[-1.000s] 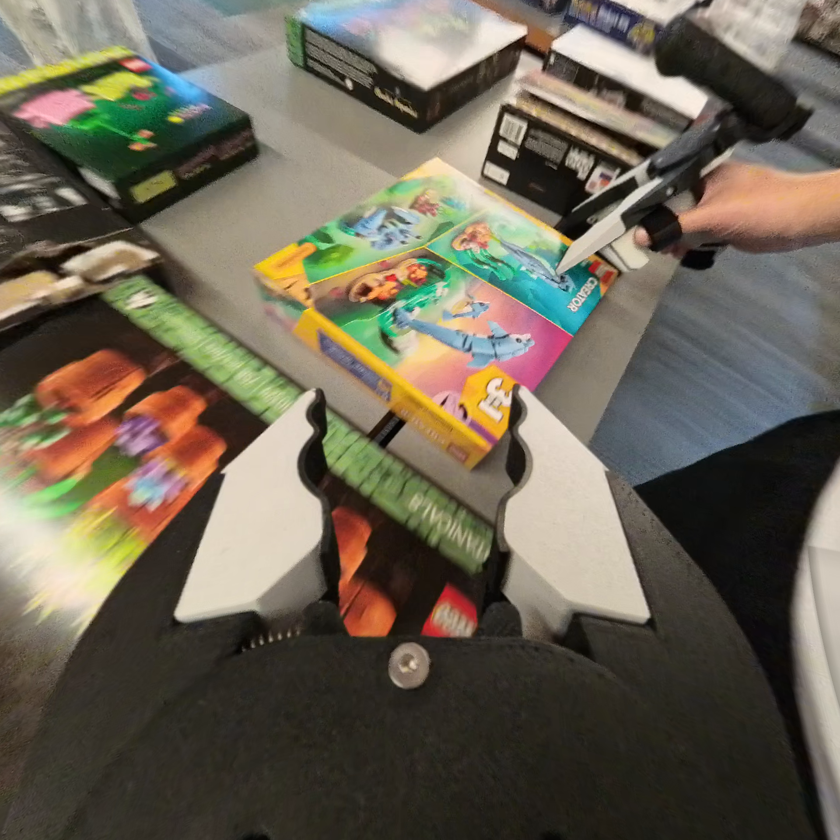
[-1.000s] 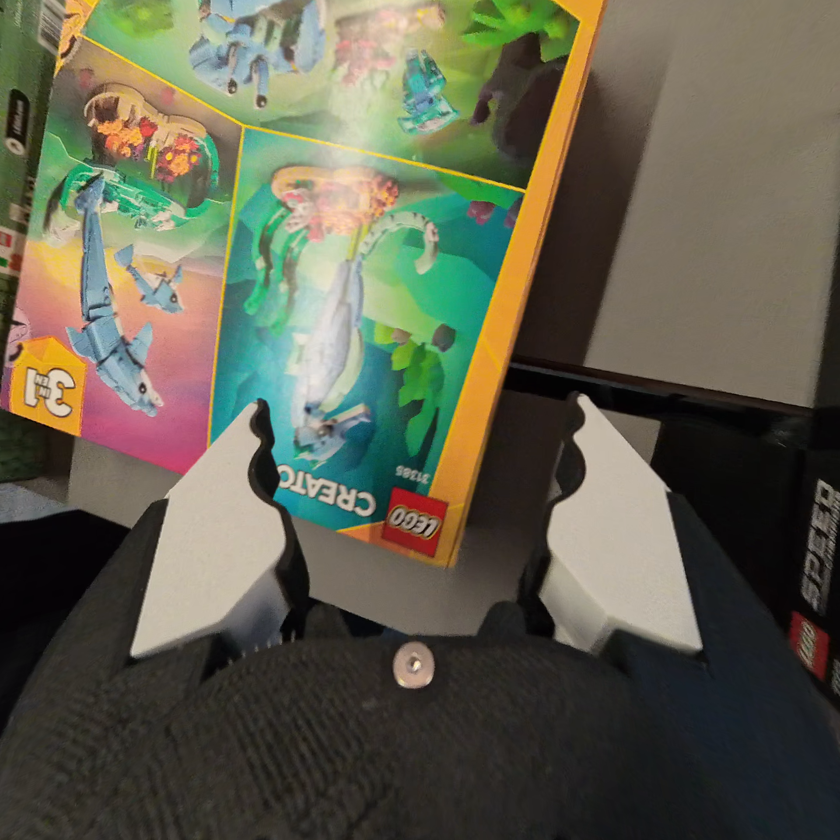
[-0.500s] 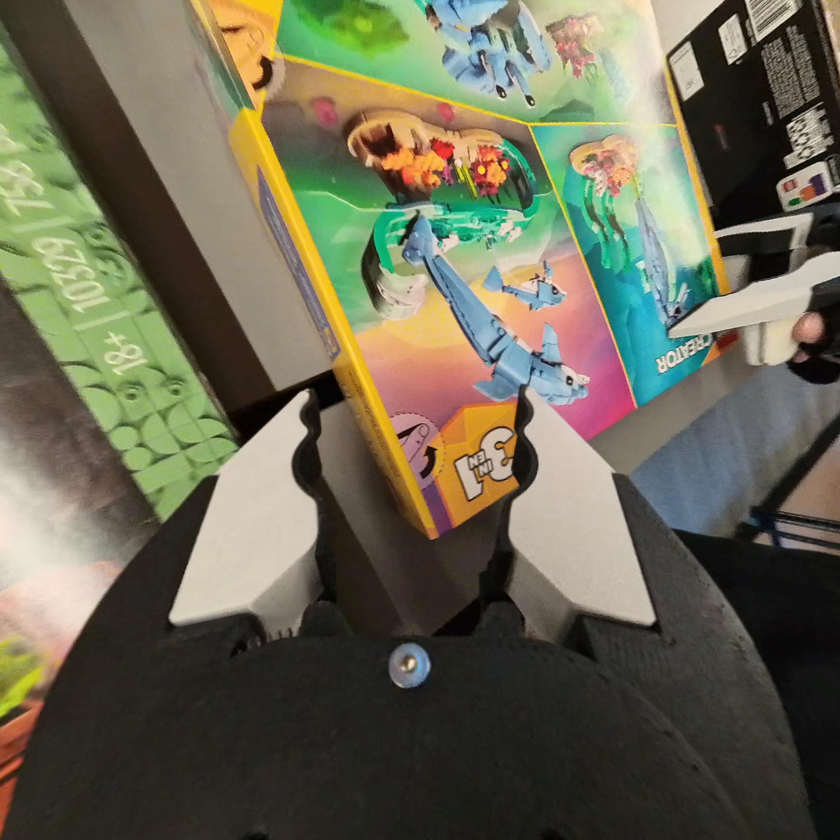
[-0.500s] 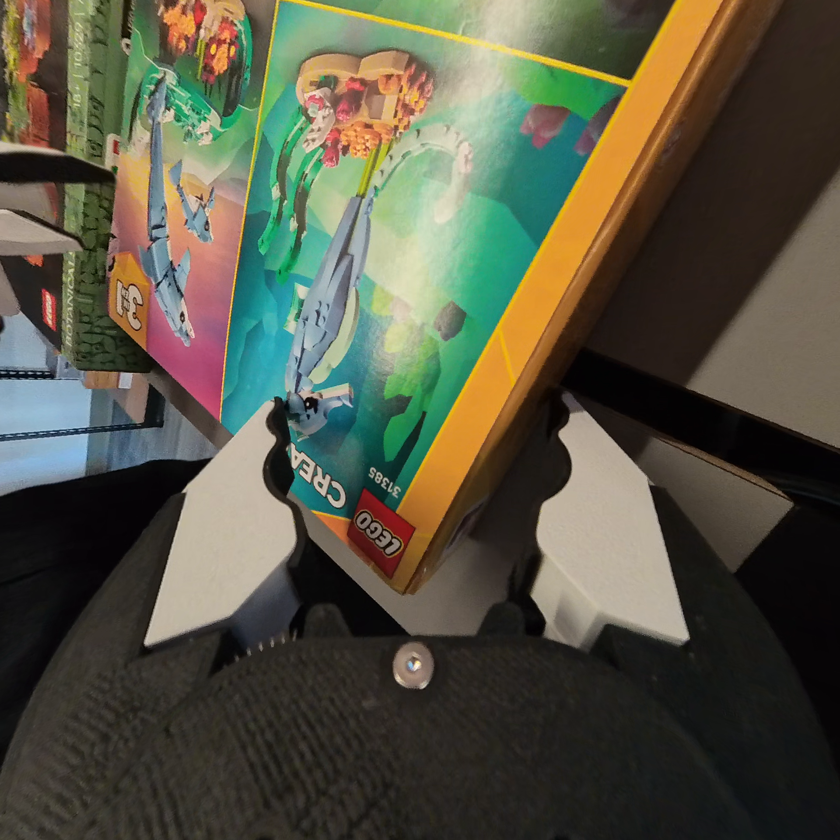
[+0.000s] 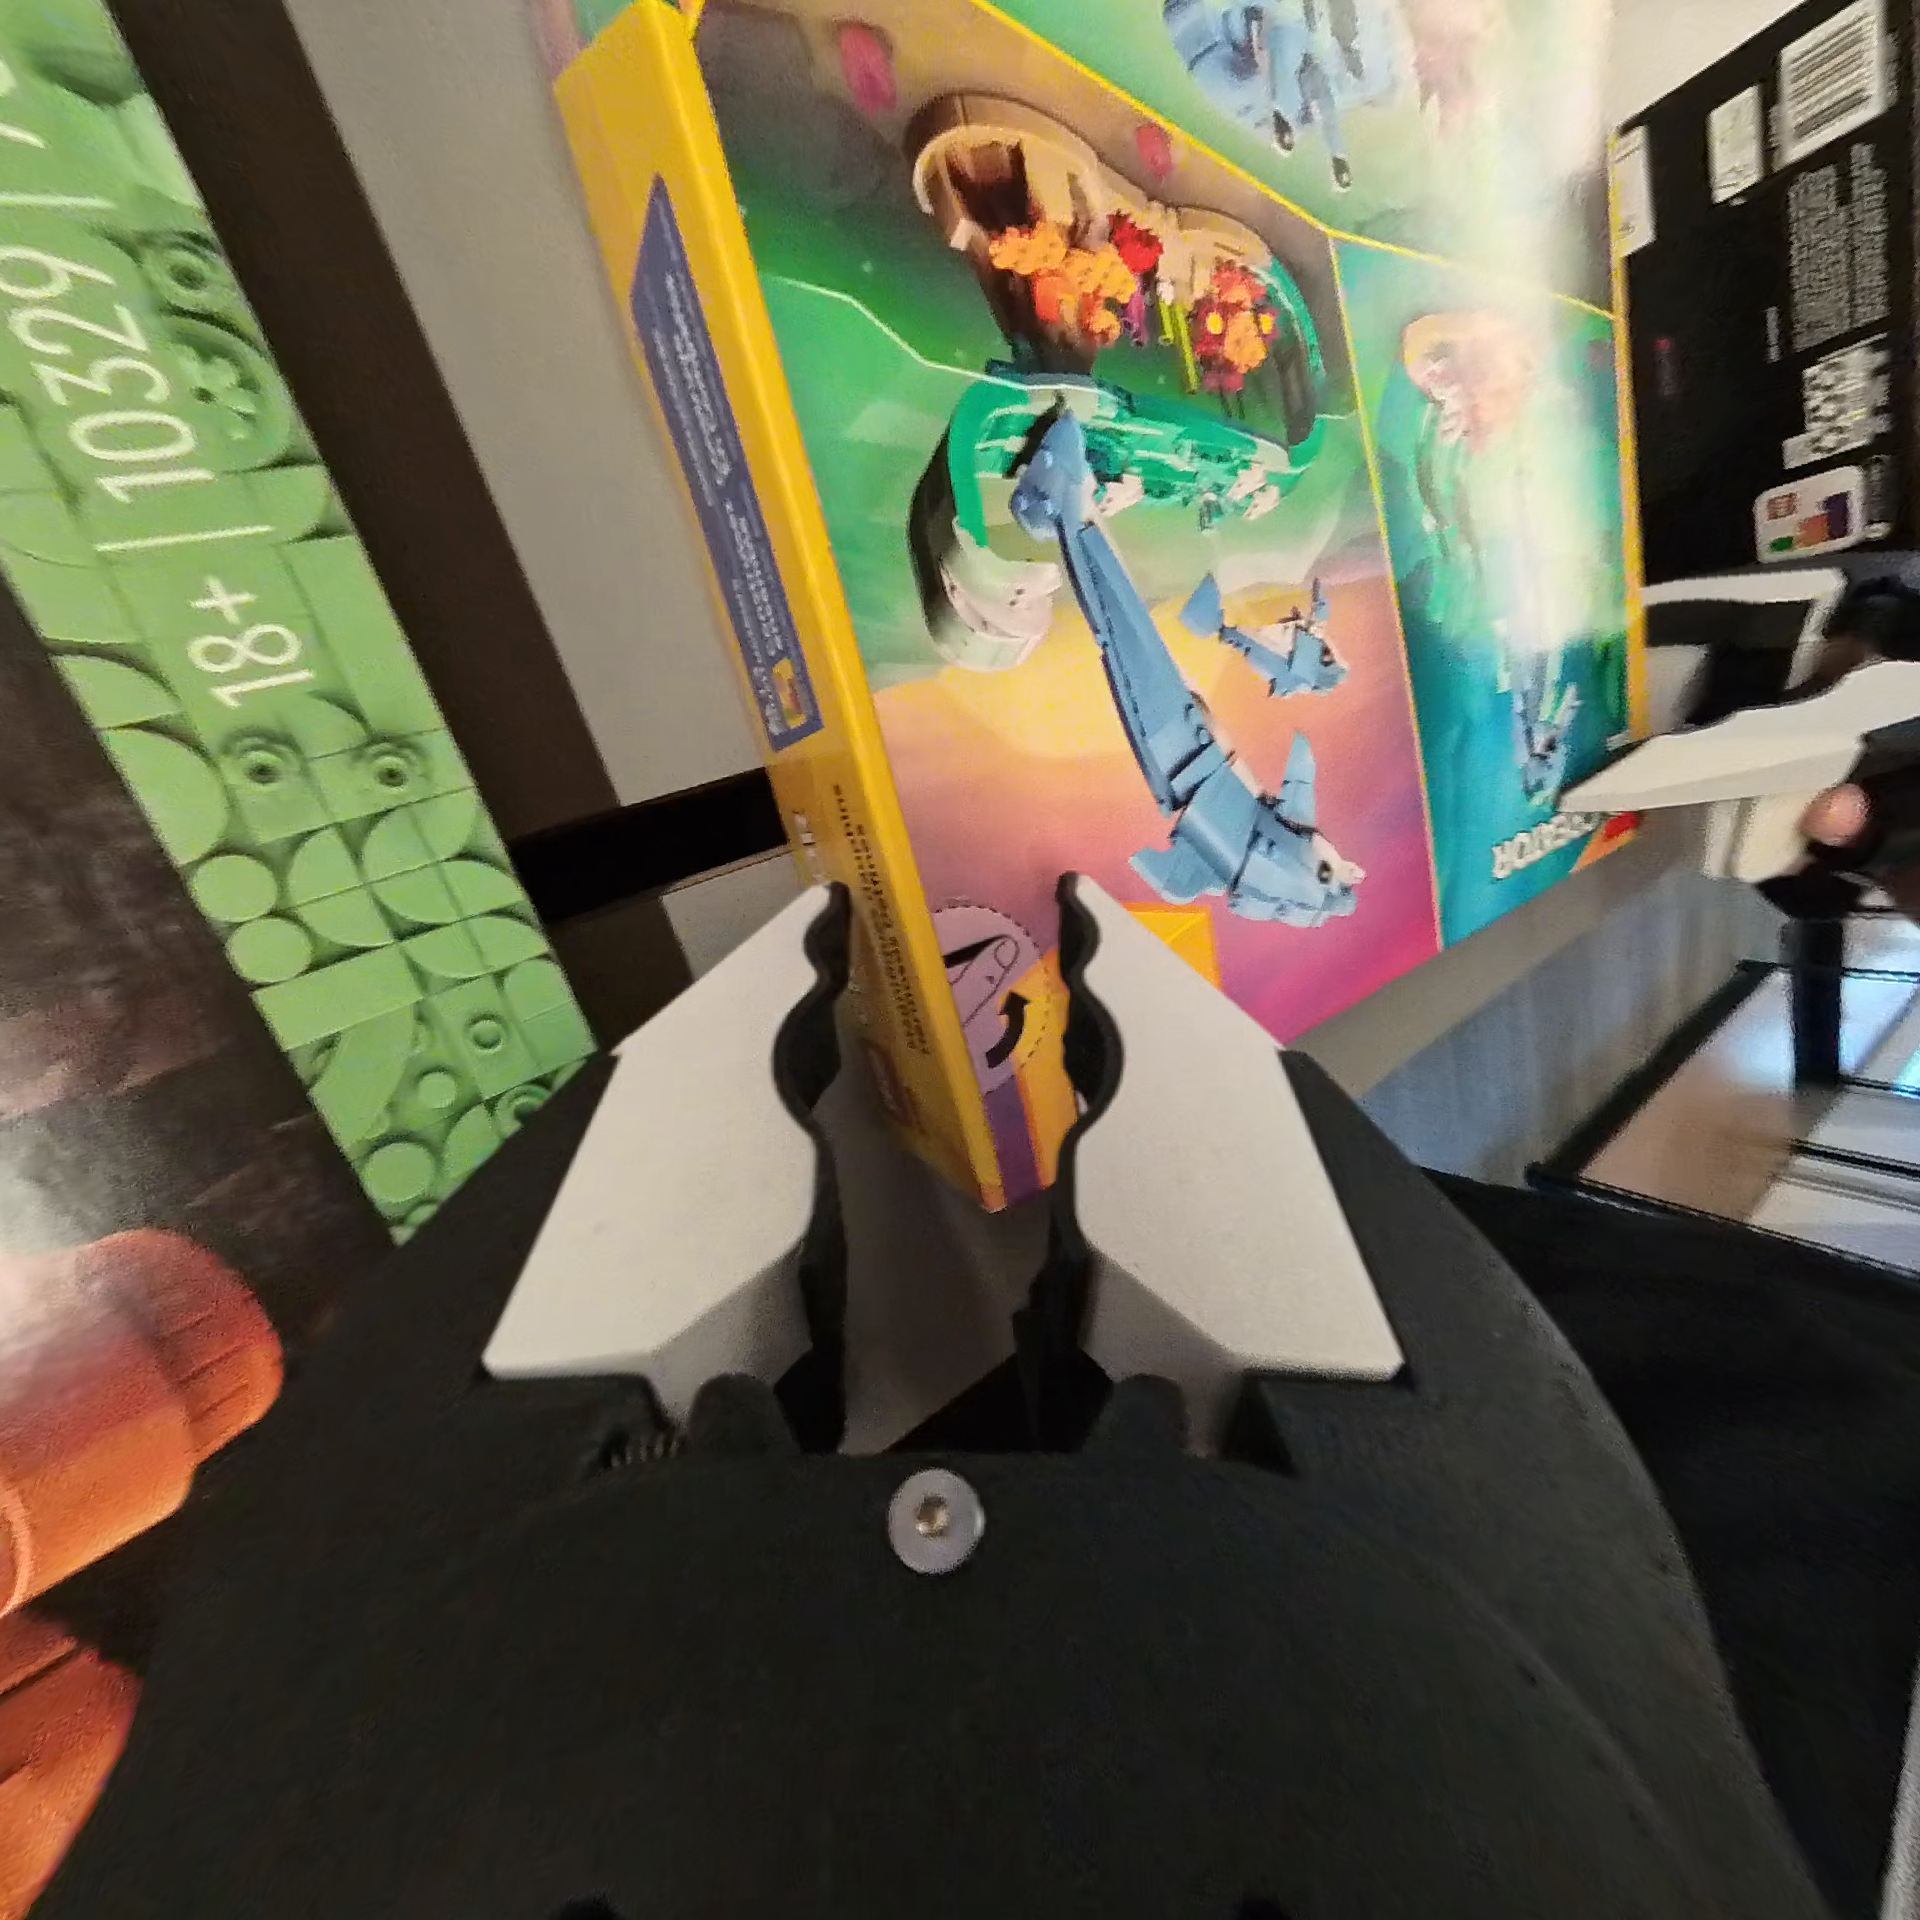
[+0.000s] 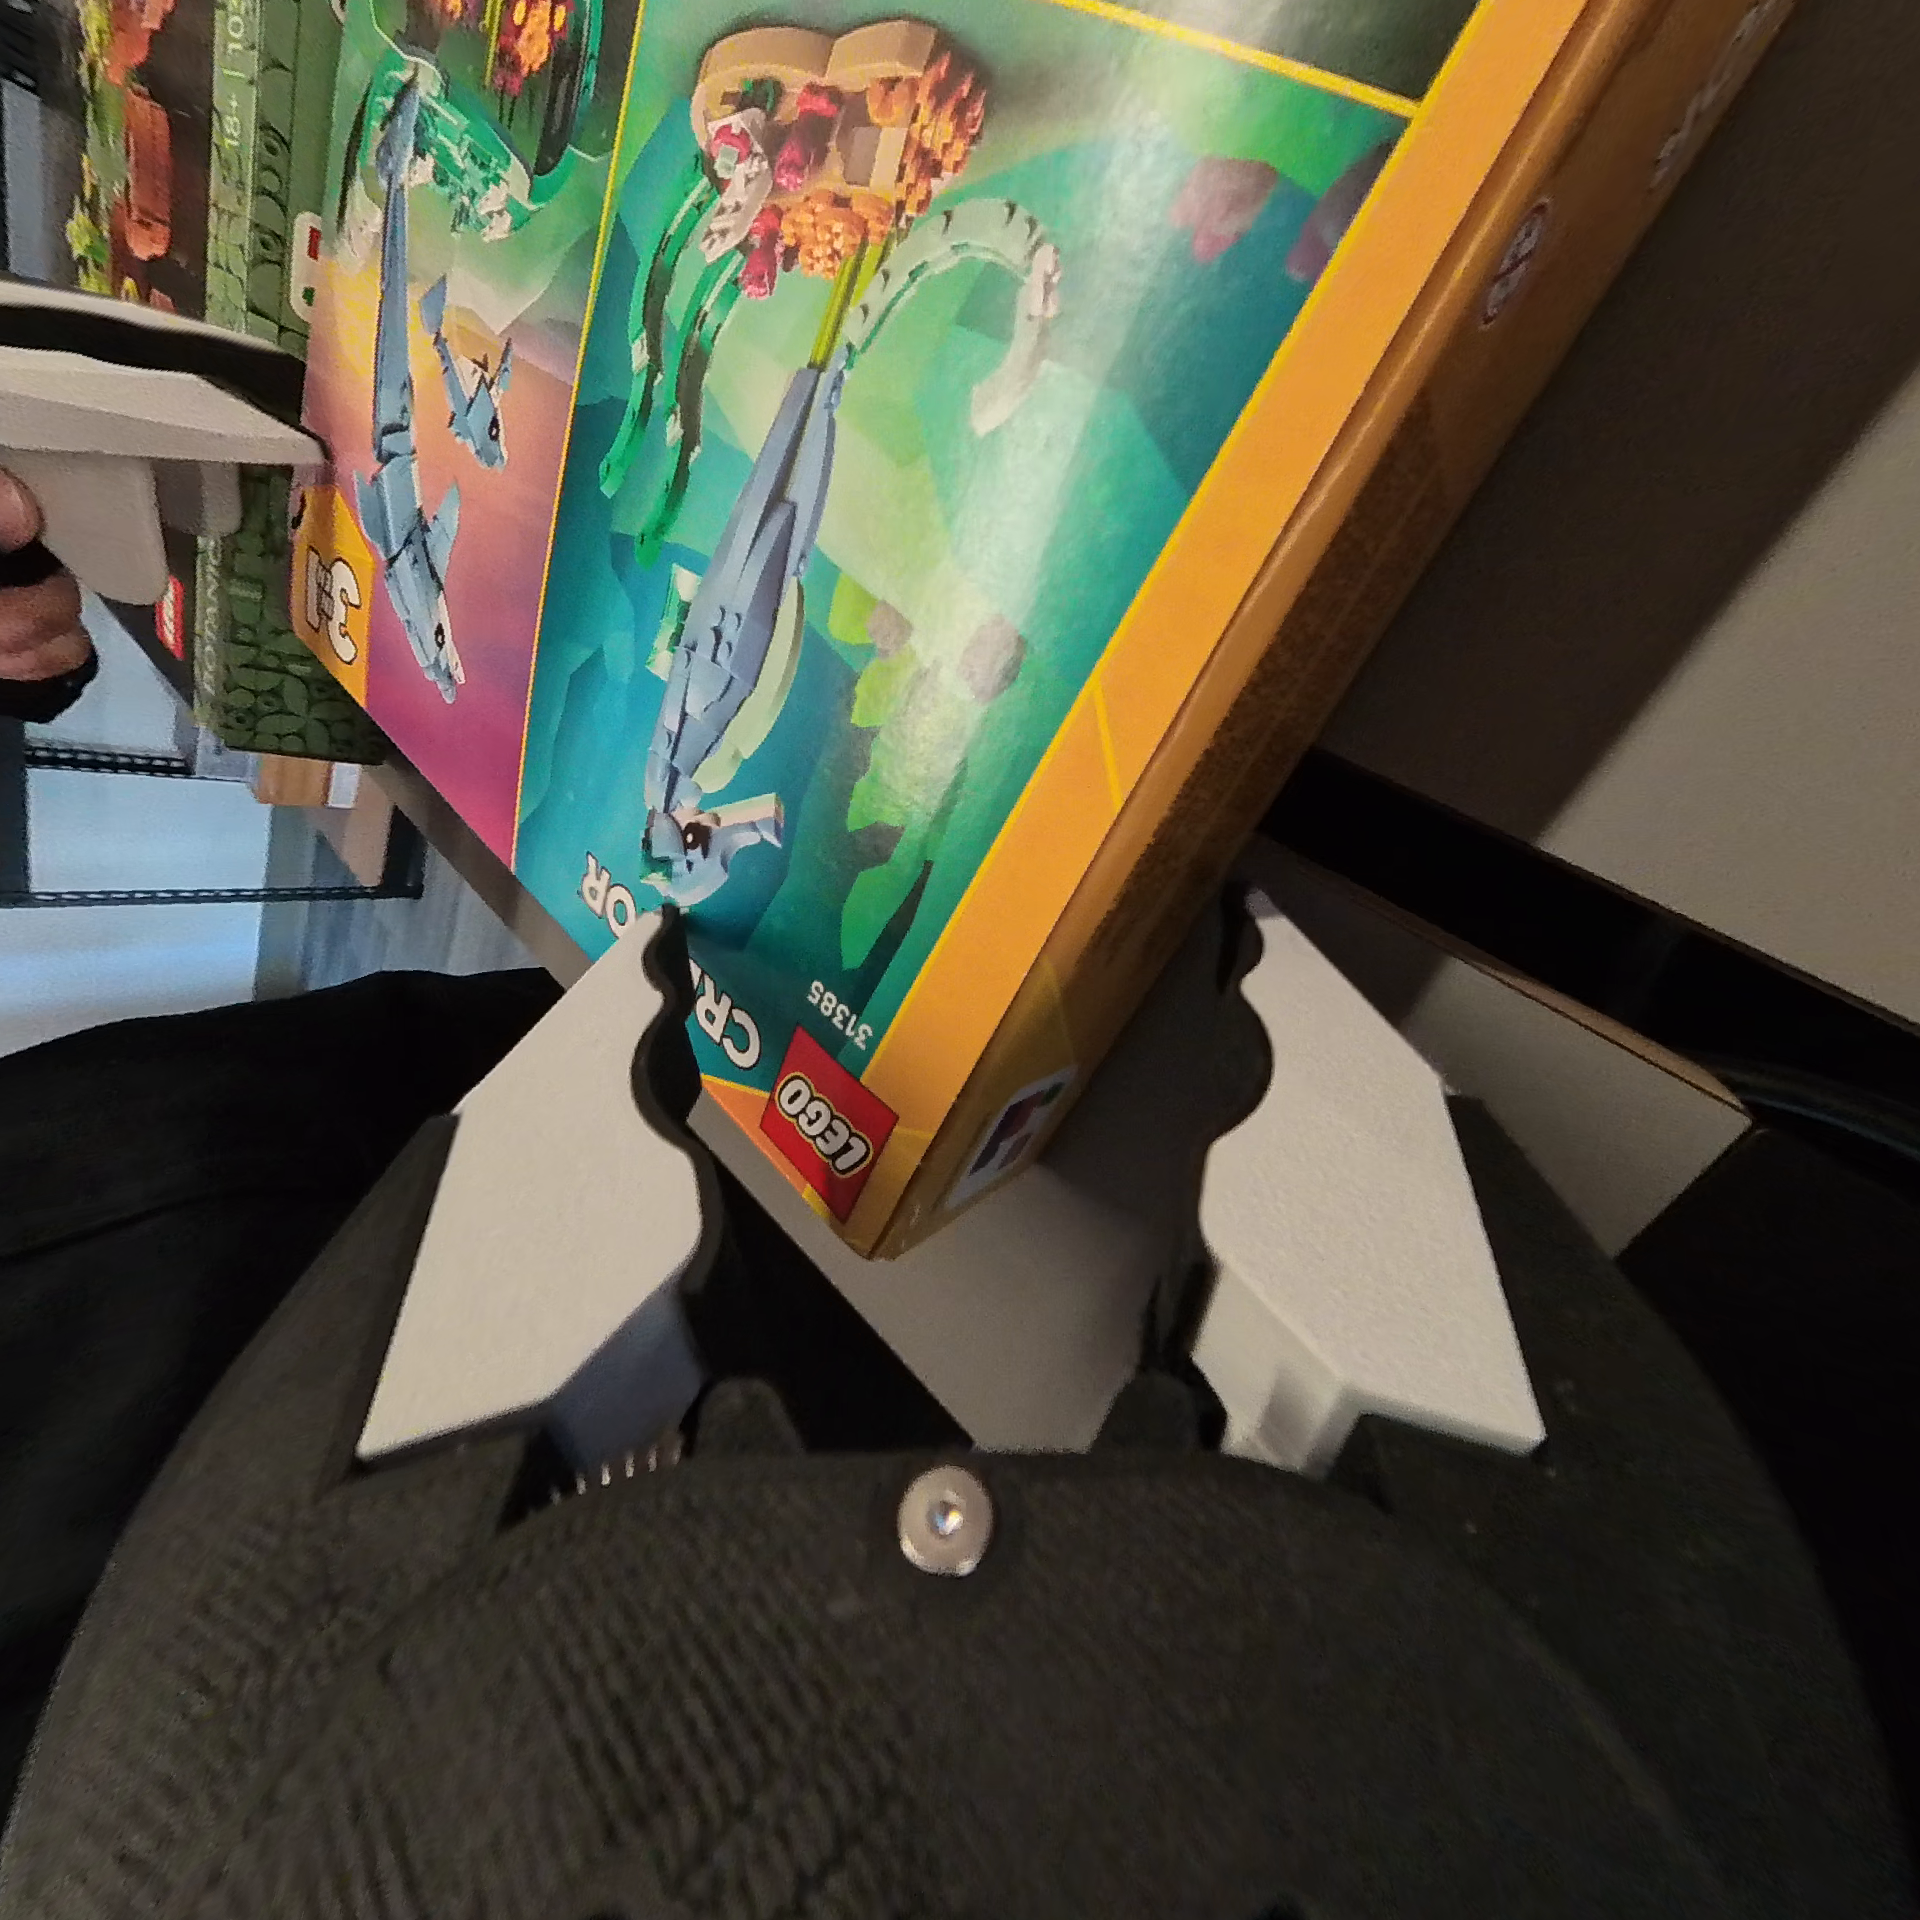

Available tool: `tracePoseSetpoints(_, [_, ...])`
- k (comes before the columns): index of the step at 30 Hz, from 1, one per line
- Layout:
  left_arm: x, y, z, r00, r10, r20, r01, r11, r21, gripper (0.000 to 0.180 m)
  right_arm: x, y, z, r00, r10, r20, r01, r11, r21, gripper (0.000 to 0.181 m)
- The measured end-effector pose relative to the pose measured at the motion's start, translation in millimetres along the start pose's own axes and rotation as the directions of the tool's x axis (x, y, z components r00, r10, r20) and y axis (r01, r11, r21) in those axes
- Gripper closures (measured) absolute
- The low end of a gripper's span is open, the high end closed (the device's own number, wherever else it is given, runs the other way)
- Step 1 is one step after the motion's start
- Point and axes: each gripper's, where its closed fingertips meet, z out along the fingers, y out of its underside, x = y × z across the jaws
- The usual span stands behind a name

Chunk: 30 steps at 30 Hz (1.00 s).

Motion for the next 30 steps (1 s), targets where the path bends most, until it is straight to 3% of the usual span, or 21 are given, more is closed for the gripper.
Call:
tracePoseSetpoints(7, [5.3, 3.9, 8.6, 0.997, -0.065, -0.037, 0.062, 0.995, -0.083, 0.126, -2.5, 0.9, 1.1, 1.000, 0.022, 0.014, -0.021, 0.997, -0.075, 0.081])
tracePoseSetpoints(20, [16.4, 28.6, 3.5, 0.993, -0.115, -0.006, 0.114, 0.988, -0.102, 0.128, -4.2, 10.8, 0.0, 1.000, -0.014, -0.020, 0.011, 0.989, -0.147, 0.077])
tracePoseSetpoints(30, [26.8, 72.1, -34.0, 0.983, -0.064, 0.171, 0.087, 0.988, -0.130, 0.137, -28.2, 42.4, 3.4, 0.998, -0.057, 0.004, 0.057, 0.987, -0.152, 0.076])
